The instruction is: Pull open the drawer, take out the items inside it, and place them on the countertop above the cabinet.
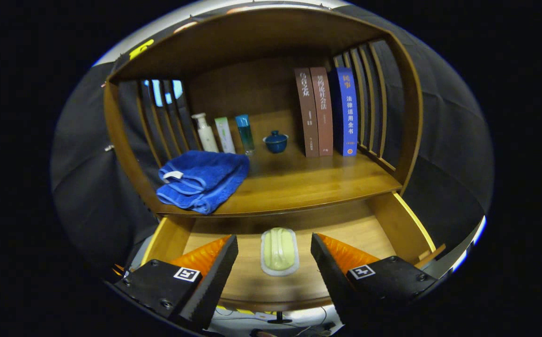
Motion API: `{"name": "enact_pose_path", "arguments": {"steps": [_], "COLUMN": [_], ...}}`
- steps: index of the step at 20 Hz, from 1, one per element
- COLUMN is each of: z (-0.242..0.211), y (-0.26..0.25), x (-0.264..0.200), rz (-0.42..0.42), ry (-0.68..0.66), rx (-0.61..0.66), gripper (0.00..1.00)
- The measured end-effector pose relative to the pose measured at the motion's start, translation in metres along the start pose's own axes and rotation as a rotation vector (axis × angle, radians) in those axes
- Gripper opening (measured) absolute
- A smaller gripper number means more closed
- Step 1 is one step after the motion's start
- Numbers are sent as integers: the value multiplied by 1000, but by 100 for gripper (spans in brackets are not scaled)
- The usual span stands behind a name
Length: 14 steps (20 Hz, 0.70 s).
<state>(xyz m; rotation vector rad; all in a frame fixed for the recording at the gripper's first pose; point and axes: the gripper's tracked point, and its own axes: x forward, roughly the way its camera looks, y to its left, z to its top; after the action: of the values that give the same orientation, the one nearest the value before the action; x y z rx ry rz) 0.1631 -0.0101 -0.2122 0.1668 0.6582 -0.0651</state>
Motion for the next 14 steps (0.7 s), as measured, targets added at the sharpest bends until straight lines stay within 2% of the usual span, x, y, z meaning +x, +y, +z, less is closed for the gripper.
{"name": "enact_pose_path", "arguments": {"steps": [3, 5, 9, 11, 14], "z": [-11, -22, -53, -59, -68], "y": [4, 6, -5, -8, -11], "x": [36, 66, 97, 103, 105], "rz": [-16, -20, -54, -70, -87], "ry": [124, 191, 328, 364, 420], "rx": [-60, -54, -59, -67, -101], "gripper": [99, 100, 99, 91, 67]}}
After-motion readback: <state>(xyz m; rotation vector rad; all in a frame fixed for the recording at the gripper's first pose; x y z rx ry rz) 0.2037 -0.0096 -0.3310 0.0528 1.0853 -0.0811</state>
